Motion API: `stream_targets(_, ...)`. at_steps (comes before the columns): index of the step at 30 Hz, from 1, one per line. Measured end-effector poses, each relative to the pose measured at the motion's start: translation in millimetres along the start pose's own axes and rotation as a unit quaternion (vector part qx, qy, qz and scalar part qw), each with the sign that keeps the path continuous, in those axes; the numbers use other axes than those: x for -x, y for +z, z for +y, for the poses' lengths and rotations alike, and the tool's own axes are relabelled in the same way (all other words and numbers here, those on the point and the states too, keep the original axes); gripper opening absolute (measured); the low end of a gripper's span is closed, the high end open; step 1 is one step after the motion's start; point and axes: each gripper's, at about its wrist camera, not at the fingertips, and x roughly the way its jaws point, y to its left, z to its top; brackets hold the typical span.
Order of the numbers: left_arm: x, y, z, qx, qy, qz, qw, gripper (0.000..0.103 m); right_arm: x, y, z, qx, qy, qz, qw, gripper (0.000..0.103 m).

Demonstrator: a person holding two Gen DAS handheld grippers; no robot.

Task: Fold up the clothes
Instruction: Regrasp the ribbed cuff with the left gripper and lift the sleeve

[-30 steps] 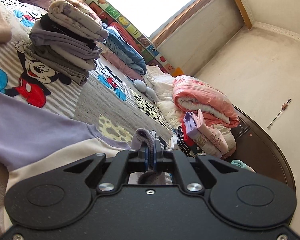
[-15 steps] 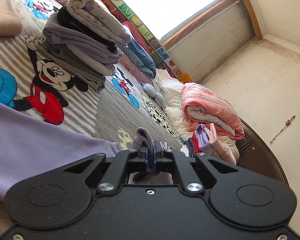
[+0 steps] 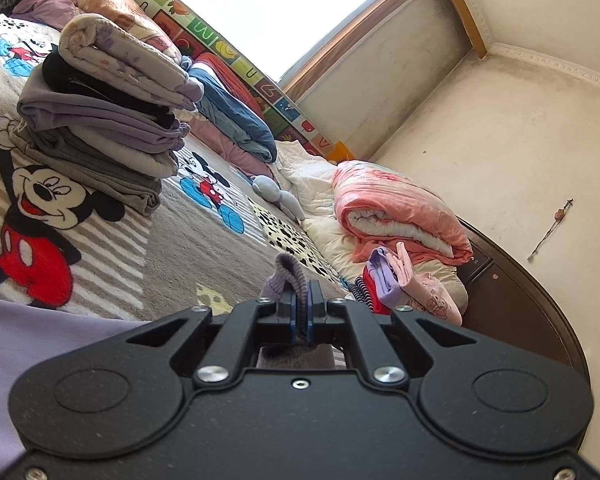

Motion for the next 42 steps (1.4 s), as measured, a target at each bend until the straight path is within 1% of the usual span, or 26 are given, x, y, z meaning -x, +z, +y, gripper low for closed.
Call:
stream_targets(2, -1.4, 0.9, -4.1, -0.002, -0.005, -0.002, 1.0, 0.002, -0.2, 1.6, -2.7, -0.007, 0.005, -0.001, 1.0, 0.021)
stream_targets(3, -2.0, 3.1, -7.6, -0.007, -0.009, -0.003, 0.9999, 0.002, 1.1, 4.0, -3.6, -0.009, 0.004, -0.007, 1.0, 0.021)
stream_targets(7, -2.0, 11.9, -21.9, -0.033, -0.026, -0.012, 0.999, 0.002, 2.7, 24.6, 2.6, -0.012, 0.025, -0.028, 0.999, 0.021)
stream_targets(10, -2.7, 14.6, -28.0, -0.051, -0.033, -0.014, 0.9981, 0.002, -8.0, 35.8, 12.3, -0.008, 0.04, -0.028, 0.999, 0.021)
stream_targets(13, -4.7, 11.2, -23.7, -0.054, -0.023, -0.006, 0.9983, 0.002, -22.0, 42.6, 23.2, -0.003, 0.058, -0.013, 0.998, 0.021)
stream_targets(15, -1.3, 10.4, -19.0, -0.051, -0.021, -0.006, 0.9985, 0.002, -24.2, 43.2, 31.0, 0.006, 0.067, -0.007, 0.998, 0.021)
stream_targets(16, 0.5, 10.1, -16.7, -0.05, -0.02, -0.005, 0.9985, 0.002, -24.1, 42.7, 34.7, 0.011, 0.069, -0.005, 0.998, 0.021)
stream_targets(18, 4.5, 9.9, -14.1, -0.056, -0.016, -0.006, 0.9983, 0.002, -23.8, 41.3, 34.4, 0.003, 0.071, -0.005, 0.997, 0.021)
stream_targets(21, 9.1, 9.8, -8.3, -0.055, -0.012, -0.007, 0.9984, 0.002, -24.2, 41.8, 35.2, 0.004, 0.064, -0.012, 0.998, 0.021)
stream_targets(24, 15.4, 9.0, -1.3, -0.049, -0.003, -0.008, 0.9987, 0.002, -26.3, 30.9, 42.0, 0.024, 0.076, 0.007, 0.997, 0.021)
stream_targets(26, 19.4, 7.8, 5.0, -0.044, 0.004, -0.006, 0.999, 0.002, -18.9, 21.8, 43.7, 0.038, 0.071, 0.004, 0.997, 0.022)
stream_targets(29, 24.4, 7.0, 13.8, -0.041, 0.016, -0.003, 0.999, 0.002, -13.5, 19.9, 42.6, 0.04, 0.061, -0.011, 0.997, 0.022)
stream_targets(30, 25.5, 6.8, 16.1, -0.037, 0.016, -0.004, 0.9992, 0.002, -13.2, 20.1, 43.7, 0.045, 0.055, -0.016, 0.997, 0.029)
stream_targets(31, 26.6, 6.5, 18.2, -0.033, 0.015, -0.004, 0.9993, 0.001, -13.7, 19.9, 47.2, 0.055, 0.051, -0.018, 0.997, 0.033)
stream_targets(34, 25.0, 1.9, 15.9, -0.045, 0.022, 0.002, 0.9987, 0.001, -9.4, 16.9, 51.0, 0.061, 0.06, -0.022, 0.996, 0.035)
stream_targets(35, 23.9, -0.1, 15.3, -0.051, 0.025, 0.006, 0.9984, 0.002, -4.9, 17.0, 49.2, 0.059, 0.071, -0.028, 0.995, 0.041)
stream_targets(36, 23.4, -1.7, 16.1, -0.049, 0.026, 0.007, 0.9984, 0.002, 0.0, 16.7, 47.5, 0.055, 0.076, -0.034, 0.995, 0.056)
stream_targets(37, 23.0, -3.1, 17.0, -0.048, 0.027, 0.009, 0.9984, 0.002, 5.0, 16.4, 45.8, 0.05, 0.079, -0.041, 0.995, 0.061)
stream_targets(38, 23.6, -2.9, 17.5, -0.047, 0.027, 0.007, 0.9985, 0.002, 9.9, 16.1, 44.2, 0.044, 0.082, -0.047, 0.995, 0.063)
stream_targets(39, 24.2, -2.6, 18.0, -0.046, 0.027, 0.005, 0.9986, 0.002, 14.8, 15.8, 42.5, 0.039, 0.085, -0.053, 0.994, 0.063)
stream_targets(42, 26.3, -1.3, 19.8, -0.042, 0.025, -0.002, 0.9988, 0.001, 5.6, 11.1, 36.4, -0.003, 0.121, -0.048, 0.991, 0.064)
